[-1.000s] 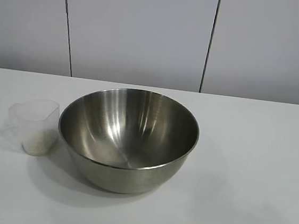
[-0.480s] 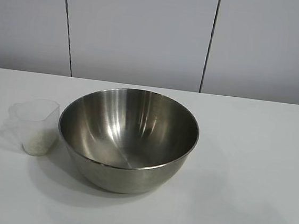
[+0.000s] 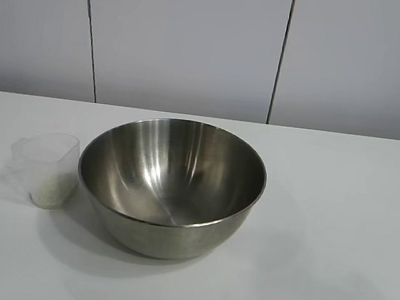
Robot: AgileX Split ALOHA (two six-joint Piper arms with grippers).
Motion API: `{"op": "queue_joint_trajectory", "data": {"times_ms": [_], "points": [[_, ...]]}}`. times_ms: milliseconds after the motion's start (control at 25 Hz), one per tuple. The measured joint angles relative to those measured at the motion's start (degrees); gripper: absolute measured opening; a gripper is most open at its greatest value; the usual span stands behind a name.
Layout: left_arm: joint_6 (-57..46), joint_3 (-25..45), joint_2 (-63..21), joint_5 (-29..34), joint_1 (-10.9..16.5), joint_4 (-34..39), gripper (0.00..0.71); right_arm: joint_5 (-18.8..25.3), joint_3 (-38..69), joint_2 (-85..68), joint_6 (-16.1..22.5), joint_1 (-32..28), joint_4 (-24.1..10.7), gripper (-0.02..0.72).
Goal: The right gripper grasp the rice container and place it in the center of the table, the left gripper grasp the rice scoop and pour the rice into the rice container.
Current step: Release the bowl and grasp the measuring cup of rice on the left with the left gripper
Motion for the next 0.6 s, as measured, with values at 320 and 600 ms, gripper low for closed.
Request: {"op": "queue_joint_trajectory", "data": {"times_ms": [320,600], "points": [[-11.91,-0.03,29.58,-28.00,0.00,13.85,0.577,0.06,0.00,0.00,0.00,0.00,0.00,0.494],[-14.40,-2.96,54.03,-38.95,0.90,18.50,0.567,0.06,0.00,0.00,0.00,0.00,0.00,0.494]]}}
